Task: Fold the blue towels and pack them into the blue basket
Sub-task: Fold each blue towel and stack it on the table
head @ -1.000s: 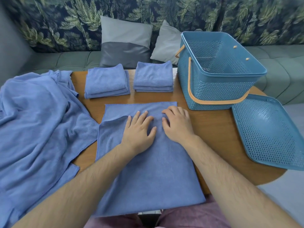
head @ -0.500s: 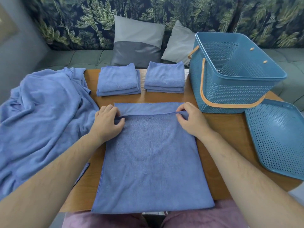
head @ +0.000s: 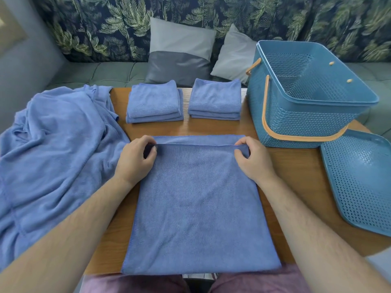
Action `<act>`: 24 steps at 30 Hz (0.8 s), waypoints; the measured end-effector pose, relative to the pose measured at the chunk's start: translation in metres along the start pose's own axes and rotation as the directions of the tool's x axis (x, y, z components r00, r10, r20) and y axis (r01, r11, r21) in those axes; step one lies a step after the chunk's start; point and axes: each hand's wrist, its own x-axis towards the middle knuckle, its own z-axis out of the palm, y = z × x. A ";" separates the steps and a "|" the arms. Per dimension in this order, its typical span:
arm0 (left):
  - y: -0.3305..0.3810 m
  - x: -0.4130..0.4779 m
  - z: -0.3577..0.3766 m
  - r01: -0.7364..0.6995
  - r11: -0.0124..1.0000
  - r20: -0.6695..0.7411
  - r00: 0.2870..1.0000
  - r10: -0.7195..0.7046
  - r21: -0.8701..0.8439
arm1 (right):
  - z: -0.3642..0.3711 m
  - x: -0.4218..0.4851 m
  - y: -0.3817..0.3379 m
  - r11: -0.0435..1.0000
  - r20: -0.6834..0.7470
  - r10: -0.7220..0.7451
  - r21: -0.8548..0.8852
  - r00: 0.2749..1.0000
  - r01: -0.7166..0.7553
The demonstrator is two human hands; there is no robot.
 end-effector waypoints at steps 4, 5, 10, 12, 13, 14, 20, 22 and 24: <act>0.003 0.001 -0.001 0.072 0.997 -0.014 0.997 -0.072 -0.026 | 0.001 0.002 0.001 0.994 -0.042 0.097 -0.040 0.994 -0.098; 0.002 0.001 -0.001 0.091 0.995 -0.023 0.996 -0.092 -0.034 | 0.001 0.002 0.002 0.991 -0.059 0.118 -0.052 0.991 -0.121; 0.001 0.003 0.002 0.113 0.993 -0.051 0.992 -0.114 -0.022 | 0.000 0.001 0.003 0.980 -0.116 0.170 -0.081 0.979 -0.180; 0.000 0.004 0.004 0.114 0.993 -0.048 0.992 -0.114 -0.002 | 0.001 0.002 0.003 0.978 -0.122 0.175 -0.095 0.977 -0.187; -0.001 0.003 0.004 0.105 0.994 -0.046 0.993 -0.104 0.008 | 0.001 0.002 0.003 0.977 -0.119 0.173 -0.107 0.978 -0.185; -0.002 0.003 0.005 0.092 0.996 -0.045 0.995 -0.091 0.020 | 0.001 0.002 0.002 0.976 -0.111 0.167 -0.125 0.980 -0.180; -0.004 0.002 0.010 0.082 0.994 0.002 0.997 -0.082 0.073 | 0.004 0.002 -0.005 0.957 -0.045 0.106 -0.268 0.993 -0.114; -0.005 0.004 0.011 0.072 0.994 0.005 0.997 -0.073 0.078 | 0.005 0.003 -0.004 0.959 -0.033 0.115 -0.259 0.993 -0.120; -0.007 0.005 0.011 0.042 0.995 -0.004 0.999 -0.042 0.089 | 0.006 0.003 -0.003 0.965 -0.042 0.095 -0.241 0.995 -0.102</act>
